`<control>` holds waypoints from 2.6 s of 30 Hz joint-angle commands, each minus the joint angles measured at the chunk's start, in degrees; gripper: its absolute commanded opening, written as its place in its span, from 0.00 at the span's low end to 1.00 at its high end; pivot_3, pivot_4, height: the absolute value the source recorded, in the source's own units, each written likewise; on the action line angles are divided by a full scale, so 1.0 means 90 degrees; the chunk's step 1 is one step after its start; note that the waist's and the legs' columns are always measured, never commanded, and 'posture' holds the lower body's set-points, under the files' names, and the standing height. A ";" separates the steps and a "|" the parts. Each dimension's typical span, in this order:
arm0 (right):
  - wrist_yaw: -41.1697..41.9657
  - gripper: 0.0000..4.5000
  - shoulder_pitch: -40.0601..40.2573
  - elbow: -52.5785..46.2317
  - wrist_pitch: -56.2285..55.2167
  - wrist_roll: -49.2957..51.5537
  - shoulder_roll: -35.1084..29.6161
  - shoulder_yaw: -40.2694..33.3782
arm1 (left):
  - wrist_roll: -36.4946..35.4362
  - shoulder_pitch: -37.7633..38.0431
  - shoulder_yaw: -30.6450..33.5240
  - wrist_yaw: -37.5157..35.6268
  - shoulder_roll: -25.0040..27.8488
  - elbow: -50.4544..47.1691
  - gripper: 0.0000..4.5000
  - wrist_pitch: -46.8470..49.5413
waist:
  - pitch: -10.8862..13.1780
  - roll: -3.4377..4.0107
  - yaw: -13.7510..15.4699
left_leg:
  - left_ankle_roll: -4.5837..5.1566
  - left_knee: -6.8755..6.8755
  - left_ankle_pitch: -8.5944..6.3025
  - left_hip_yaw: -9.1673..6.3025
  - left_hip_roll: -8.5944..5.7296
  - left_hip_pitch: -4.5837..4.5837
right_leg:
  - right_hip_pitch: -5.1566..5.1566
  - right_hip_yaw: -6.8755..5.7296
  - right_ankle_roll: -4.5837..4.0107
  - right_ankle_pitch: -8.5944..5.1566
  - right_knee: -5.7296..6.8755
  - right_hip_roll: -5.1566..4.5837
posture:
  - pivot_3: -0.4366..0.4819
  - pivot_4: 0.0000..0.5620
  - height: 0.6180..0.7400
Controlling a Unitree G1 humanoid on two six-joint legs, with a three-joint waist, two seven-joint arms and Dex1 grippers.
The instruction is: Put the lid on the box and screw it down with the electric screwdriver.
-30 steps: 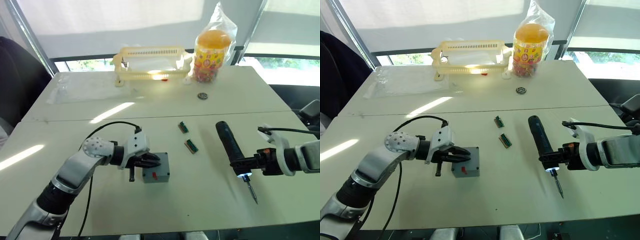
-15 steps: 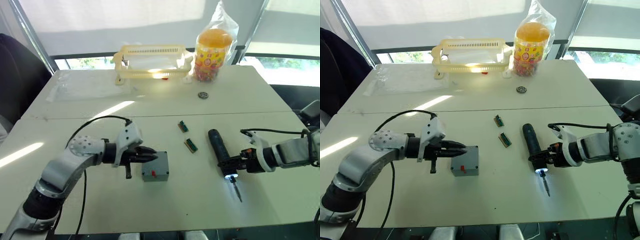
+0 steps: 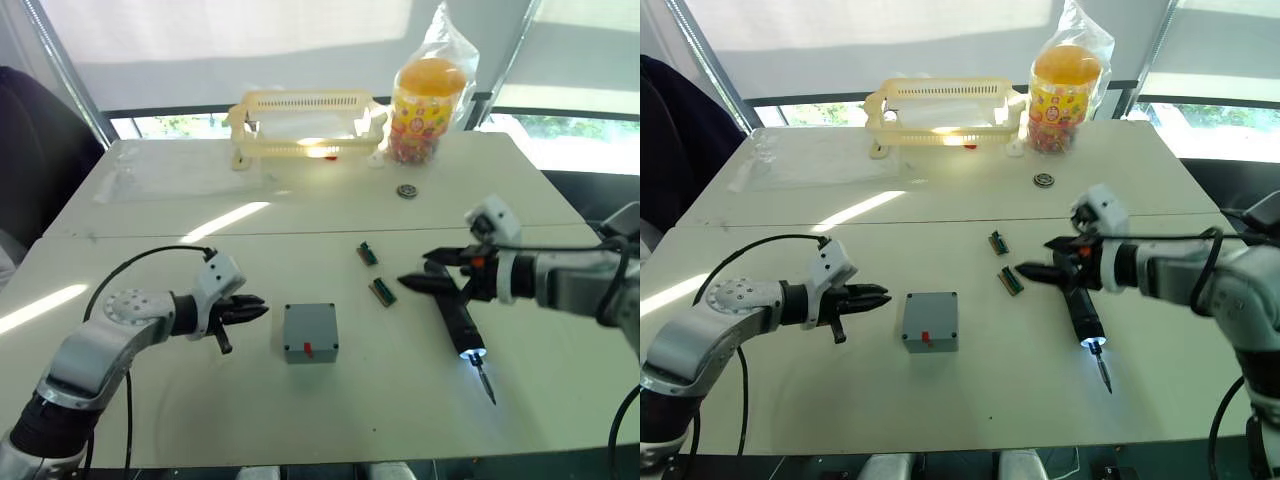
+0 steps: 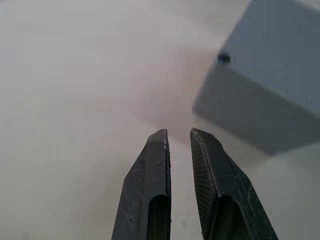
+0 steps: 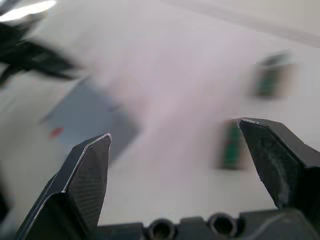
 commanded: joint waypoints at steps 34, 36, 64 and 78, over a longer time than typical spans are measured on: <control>0.0752 0.99 0.0993 -0.0515 -0.0633 -0.2833 0.2360 0.1849 | 0.1371 -0.1427 -0.1424 0.0119 -0.1454 0.2025 0.15 -0.1659 | -0.0005 -0.0005 -0.0038 | -0.0013 0.0081 0.0007 0.0008 -0.0009 0.0009 | 0.0030 0.0010 -0.0002 0.0024 0.0026 -0.0006 | 0.48 0.27 1.00; 0.0714 0.99 0.1065 -0.0601 -0.0690 -0.2928 0.2228 0.1695 | 0.1545 -0.1483 -0.1355 0.0217 -0.1391 0.2218 0.15 -0.1778 | -0.0005 -0.0005 -0.0046 | -0.0013 0.0082 0.0007 0.0008 -0.0009 0.0009 | 0.0030 0.0010 -0.0001 0.0025 0.0027 -0.0006 | 0.48 0.27 1.00; 0.2710 0.99 0.0077 0.1861 -0.3747 -0.5076 0.2346 0.2357 | 0.0740 0.0045 -0.0890 0.0425 -0.0575 -0.0001 0.15 -0.0633 | -0.0008 -0.0009 -0.0053 | -0.0020 0.0092 0.0011 0.0011 -0.0010 0.0026 | 0.0015 0.0015 0.0002 0.0019 0.0100 -0.0007 | 0.48 0.27 1.00; 0.2357 0.99 0.0934 0.0560 -0.2890 -0.4950 0.2303 0.2139 | 0.1066 -0.0367 -0.1061 0.0127 -0.0711 0.0699 0.15 -0.1254 | -0.0009 -0.0010 -0.0059 | -0.0022 0.0091 0.0012 0.0008 -0.0010 0.0027 | 0.0013 0.0015 0.0002 0.0019 0.0107 -0.0006 | 0.48 0.27 1.00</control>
